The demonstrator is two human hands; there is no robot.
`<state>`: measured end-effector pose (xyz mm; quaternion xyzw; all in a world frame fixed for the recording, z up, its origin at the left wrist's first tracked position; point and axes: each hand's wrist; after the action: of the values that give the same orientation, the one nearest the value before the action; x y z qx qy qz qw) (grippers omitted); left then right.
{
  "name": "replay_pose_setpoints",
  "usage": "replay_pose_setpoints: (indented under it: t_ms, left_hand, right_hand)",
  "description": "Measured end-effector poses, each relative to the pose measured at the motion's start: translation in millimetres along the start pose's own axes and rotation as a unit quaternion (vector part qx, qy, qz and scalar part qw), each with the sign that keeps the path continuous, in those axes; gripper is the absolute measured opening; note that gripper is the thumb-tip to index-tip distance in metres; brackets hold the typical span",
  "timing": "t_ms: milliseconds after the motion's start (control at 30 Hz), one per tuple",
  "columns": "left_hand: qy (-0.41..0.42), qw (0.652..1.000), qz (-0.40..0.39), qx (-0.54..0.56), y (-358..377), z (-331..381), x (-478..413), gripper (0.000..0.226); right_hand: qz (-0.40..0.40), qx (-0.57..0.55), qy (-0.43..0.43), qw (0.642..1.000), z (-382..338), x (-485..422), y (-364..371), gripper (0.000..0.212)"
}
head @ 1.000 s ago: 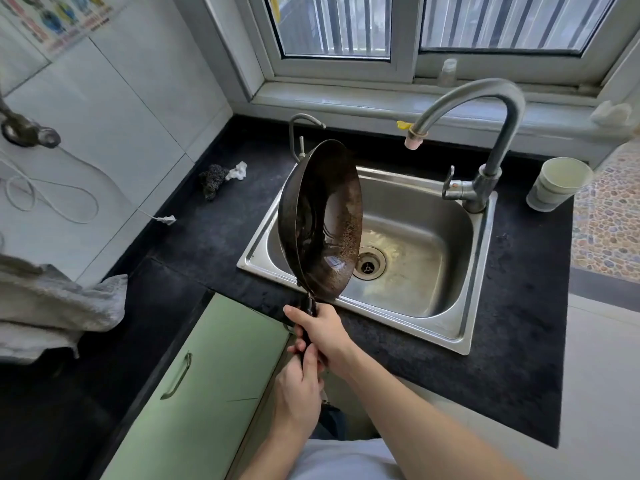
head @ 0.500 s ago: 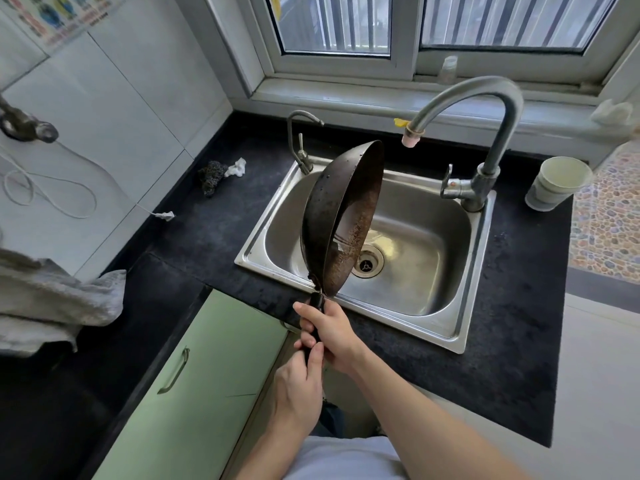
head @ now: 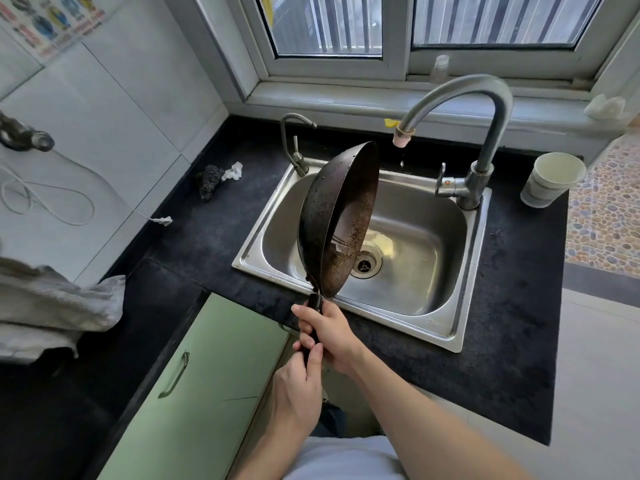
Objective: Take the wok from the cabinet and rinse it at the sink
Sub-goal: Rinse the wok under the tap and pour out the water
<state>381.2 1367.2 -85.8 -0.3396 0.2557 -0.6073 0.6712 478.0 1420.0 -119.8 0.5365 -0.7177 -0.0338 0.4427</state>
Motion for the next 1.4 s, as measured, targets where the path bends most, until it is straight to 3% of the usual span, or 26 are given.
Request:
replay_pose_setpoints:
  t_ms: [433,667,1400]
  left_hand:
    - [0.017,0.999,-0.015,-0.029,-2.6,4.7,2.8,0.033]
    - [0.02,0.999,-0.002,-0.03,-3.0,5.0,3.2,0.041]
    - [0.033,0.999,-0.017,-0.02,-7.4,3.9,-1.0,0.037]
  right_hand:
    - [-0.005,-0.02,0.002,1.0,0.2,2.1,-4.3,0.027]
    - [-0.004,-0.018,0.01,1.0,0.0,2.1,-3.2,0.027]
    - [0.006,-0.029,0.005,1.0,-3.4,6.8,-0.6,0.025]
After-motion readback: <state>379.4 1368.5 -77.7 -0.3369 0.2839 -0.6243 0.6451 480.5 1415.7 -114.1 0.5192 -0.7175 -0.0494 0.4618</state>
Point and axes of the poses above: each hand's wrist, its own x-axis away from the middle knuckle, its own y-axis out of the palm, z = x × y, and after that the axes turned 15 degrees about z, right-handed
